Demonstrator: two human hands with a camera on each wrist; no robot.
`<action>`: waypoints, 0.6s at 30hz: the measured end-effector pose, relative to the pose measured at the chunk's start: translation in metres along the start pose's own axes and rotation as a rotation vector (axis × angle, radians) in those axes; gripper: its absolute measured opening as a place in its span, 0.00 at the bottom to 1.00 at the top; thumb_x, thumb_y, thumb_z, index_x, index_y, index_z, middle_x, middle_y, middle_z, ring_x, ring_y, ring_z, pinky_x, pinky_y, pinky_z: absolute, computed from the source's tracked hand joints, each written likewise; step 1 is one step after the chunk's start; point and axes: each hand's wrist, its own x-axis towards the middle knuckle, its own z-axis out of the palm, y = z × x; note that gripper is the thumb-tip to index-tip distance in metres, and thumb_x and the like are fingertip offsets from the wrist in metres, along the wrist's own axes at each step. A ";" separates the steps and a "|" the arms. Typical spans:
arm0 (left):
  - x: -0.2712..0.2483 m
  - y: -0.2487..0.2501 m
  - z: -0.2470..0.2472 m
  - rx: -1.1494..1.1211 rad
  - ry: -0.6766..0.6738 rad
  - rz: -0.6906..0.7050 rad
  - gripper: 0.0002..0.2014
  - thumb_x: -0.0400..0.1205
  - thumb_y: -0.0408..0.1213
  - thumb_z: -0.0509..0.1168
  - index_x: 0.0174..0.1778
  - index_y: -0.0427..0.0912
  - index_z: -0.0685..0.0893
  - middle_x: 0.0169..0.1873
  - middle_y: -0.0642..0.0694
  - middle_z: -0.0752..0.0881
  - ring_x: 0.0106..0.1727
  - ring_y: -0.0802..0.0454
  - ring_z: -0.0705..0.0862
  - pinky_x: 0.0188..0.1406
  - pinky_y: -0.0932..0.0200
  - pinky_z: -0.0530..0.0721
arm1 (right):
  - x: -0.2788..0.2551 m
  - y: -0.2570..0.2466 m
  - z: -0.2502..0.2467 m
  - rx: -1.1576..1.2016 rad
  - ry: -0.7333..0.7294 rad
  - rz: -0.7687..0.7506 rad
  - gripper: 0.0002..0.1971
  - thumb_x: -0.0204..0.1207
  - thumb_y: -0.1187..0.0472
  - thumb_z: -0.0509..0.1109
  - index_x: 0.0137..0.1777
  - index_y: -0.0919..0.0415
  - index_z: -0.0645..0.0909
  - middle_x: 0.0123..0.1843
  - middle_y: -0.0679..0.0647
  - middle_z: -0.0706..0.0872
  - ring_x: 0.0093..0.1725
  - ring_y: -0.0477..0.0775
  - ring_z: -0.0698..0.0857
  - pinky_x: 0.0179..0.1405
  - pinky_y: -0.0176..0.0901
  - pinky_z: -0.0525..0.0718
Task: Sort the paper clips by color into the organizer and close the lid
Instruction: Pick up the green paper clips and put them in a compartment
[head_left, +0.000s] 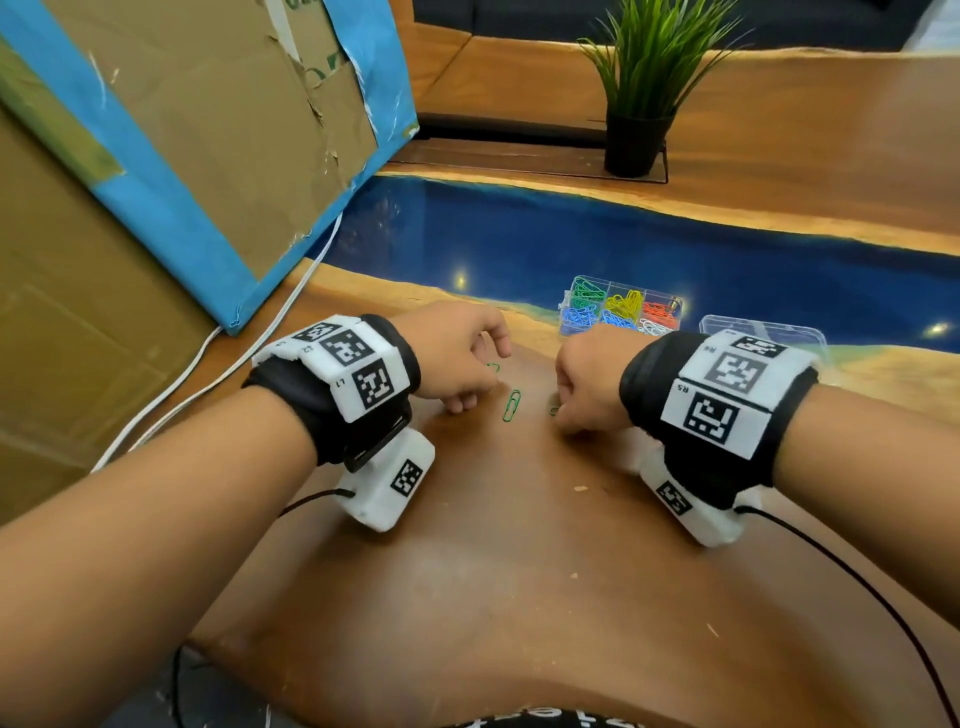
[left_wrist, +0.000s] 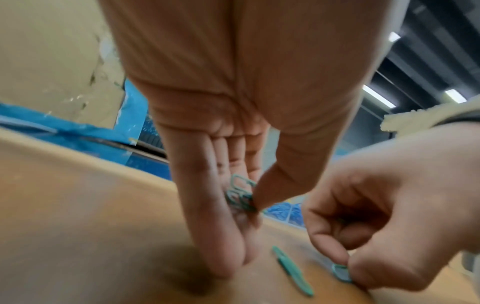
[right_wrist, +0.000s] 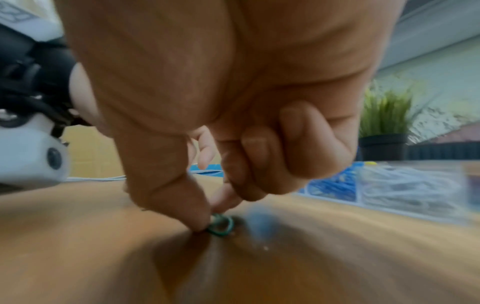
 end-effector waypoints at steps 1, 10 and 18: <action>0.000 0.001 0.002 -0.008 -0.017 -0.024 0.09 0.79 0.29 0.59 0.52 0.44 0.78 0.32 0.44 0.85 0.30 0.44 0.86 0.40 0.53 0.88 | -0.001 0.004 0.000 -0.005 -0.019 0.005 0.13 0.71 0.50 0.69 0.49 0.58 0.84 0.46 0.53 0.87 0.48 0.56 0.86 0.47 0.43 0.84; 0.010 0.017 0.014 0.313 -0.033 -0.109 0.10 0.76 0.47 0.64 0.37 0.44 0.79 0.34 0.45 0.82 0.35 0.48 0.77 0.36 0.59 0.74 | 0.006 0.045 -0.012 0.880 0.095 0.052 0.11 0.73 0.69 0.62 0.31 0.57 0.72 0.33 0.57 0.85 0.28 0.52 0.78 0.28 0.41 0.78; 0.013 0.024 0.014 0.521 -0.045 -0.128 0.13 0.80 0.44 0.64 0.52 0.39 0.84 0.49 0.43 0.87 0.51 0.45 0.85 0.52 0.54 0.84 | 0.037 0.072 -0.044 1.003 0.287 0.154 0.13 0.74 0.74 0.61 0.31 0.58 0.74 0.34 0.58 0.87 0.31 0.52 0.83 0.34 0.40 0.85</action>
